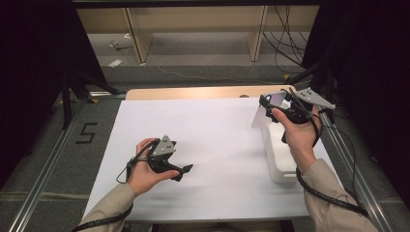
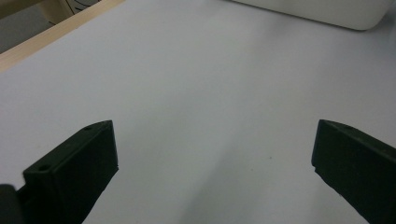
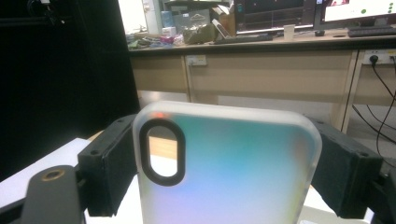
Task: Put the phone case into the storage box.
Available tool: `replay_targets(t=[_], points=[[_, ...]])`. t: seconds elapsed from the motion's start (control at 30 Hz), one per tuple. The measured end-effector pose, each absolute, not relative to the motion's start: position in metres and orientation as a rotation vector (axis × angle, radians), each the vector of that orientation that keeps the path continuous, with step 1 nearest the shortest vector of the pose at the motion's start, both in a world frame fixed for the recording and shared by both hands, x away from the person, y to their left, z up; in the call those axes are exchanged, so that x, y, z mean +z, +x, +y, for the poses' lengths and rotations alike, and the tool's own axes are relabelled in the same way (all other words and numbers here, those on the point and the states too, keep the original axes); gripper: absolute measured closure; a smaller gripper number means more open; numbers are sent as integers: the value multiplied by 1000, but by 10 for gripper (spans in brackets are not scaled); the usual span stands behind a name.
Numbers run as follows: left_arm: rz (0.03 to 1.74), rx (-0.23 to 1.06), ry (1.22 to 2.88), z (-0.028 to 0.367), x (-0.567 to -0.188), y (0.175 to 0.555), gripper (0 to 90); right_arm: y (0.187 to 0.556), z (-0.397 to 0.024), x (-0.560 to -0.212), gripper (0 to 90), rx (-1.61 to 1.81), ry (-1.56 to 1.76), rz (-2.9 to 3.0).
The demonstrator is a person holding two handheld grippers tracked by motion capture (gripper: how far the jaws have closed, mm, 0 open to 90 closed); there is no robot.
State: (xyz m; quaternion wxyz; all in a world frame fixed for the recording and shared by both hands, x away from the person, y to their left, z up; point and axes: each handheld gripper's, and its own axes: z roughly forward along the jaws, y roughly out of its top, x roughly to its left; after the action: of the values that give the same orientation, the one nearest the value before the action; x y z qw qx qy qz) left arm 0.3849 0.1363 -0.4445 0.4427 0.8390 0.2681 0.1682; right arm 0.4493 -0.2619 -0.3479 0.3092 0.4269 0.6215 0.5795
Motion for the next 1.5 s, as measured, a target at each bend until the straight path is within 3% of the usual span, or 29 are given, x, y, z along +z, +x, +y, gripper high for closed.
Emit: replay_targets(t=[1.5], points=[[668, 419, 2076, 137, -444, 385, 0, 453, -278, -349, 182, 1502, 1173, 1595]])
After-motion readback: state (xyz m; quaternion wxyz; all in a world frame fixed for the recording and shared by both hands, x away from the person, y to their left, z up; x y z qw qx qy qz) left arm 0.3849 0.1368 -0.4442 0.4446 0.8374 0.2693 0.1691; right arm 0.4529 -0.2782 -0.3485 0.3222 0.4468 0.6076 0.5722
